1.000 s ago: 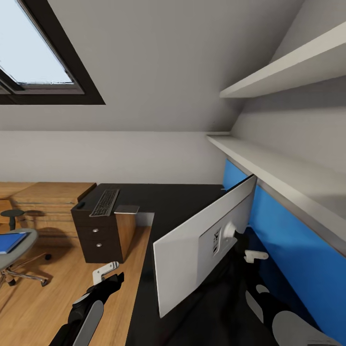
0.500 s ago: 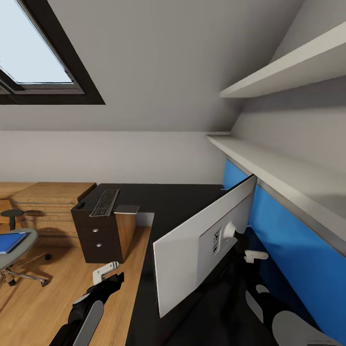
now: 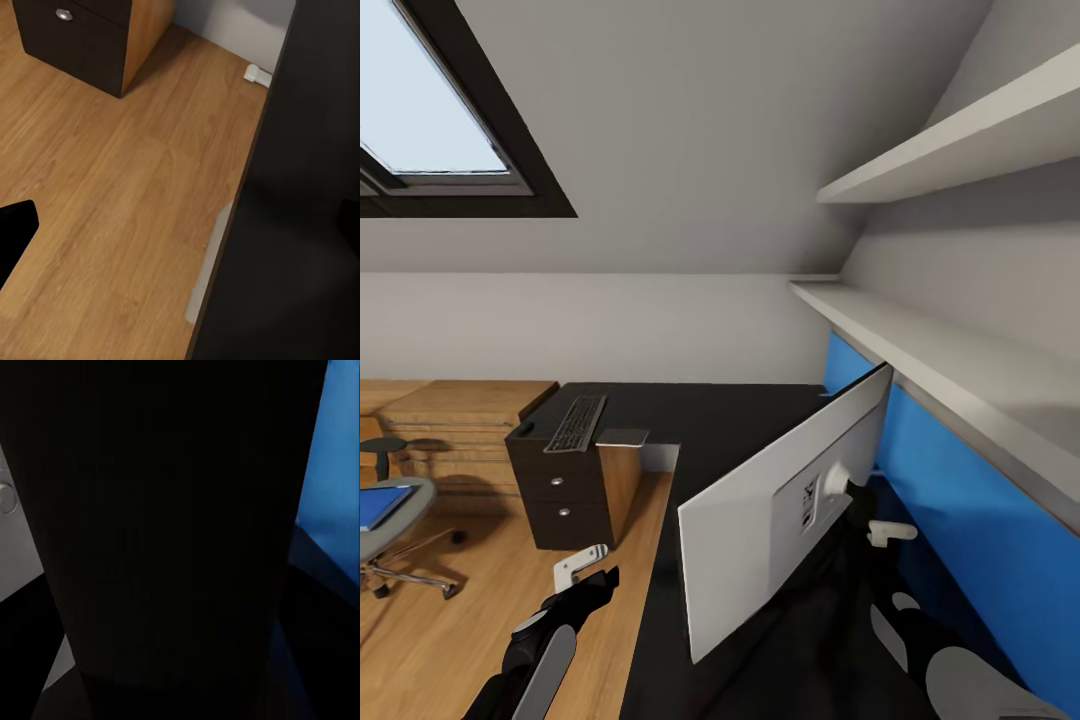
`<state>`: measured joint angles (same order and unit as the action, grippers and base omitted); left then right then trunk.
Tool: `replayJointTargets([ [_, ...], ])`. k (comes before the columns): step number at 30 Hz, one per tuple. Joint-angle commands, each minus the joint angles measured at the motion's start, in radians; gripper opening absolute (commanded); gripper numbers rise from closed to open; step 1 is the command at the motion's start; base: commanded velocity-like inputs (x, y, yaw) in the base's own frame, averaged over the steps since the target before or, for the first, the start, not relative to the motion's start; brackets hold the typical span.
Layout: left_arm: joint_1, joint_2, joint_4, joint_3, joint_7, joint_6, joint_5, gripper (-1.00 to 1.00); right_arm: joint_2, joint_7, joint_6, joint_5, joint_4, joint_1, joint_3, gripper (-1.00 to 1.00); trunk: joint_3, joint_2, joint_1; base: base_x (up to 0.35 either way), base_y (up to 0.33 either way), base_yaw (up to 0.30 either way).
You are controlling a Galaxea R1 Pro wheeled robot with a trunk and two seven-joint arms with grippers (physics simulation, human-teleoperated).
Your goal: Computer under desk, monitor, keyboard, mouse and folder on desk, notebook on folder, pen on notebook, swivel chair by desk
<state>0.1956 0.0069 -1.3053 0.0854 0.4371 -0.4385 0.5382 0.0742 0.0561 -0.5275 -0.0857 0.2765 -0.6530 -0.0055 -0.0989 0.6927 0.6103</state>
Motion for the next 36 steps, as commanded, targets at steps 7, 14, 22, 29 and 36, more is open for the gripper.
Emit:
replayJointTargets([
  [7,0.001,0.001,-0.002,0.002,0.009,-0.002,0.009,1.00,0.001,0.048,-0.006,-0.028,0.000,0.000,0.021,-1.00,-0.002,0.001,0.001,0.090,-0.072,0.000],
  [14,0.001,0.001,-0.002,0.002,0.009,-0.002,0.009,1.00,0.001,0.048,-0.006,-0.028,0.000,0.000,0.021,-1.00,-0.002,0.001,0.001,0.024,-0.035,0.000],
  [22,0.001,0.001,-0.002,0.002,0.009,-0.002,0.009,1.00,0.001,0.048,-0.006,-0.028,0.000,0.000,0.021,-1.00,-0.002,0.001,0.001,0.028,-0.034,0.000],
  [29,0.001,0.001,-0.002,0.002,0.009,-0.002,0.009,1.00,0.002,0.048,-0.006,-0.028,0.000,0.000,0.021,-1.00,-0.002,0.001,0.001,0.001,-0.001,0.000],
  [36,0.001,0.001,-0.002,0.002,0.009,-0.002,0.009,1.00,0.002,0.047,-0.006,-0.026,-0.001,0.000,0.021,-1.00,-0.002,0.001,0.001,0.000,0.000,0.000],
])
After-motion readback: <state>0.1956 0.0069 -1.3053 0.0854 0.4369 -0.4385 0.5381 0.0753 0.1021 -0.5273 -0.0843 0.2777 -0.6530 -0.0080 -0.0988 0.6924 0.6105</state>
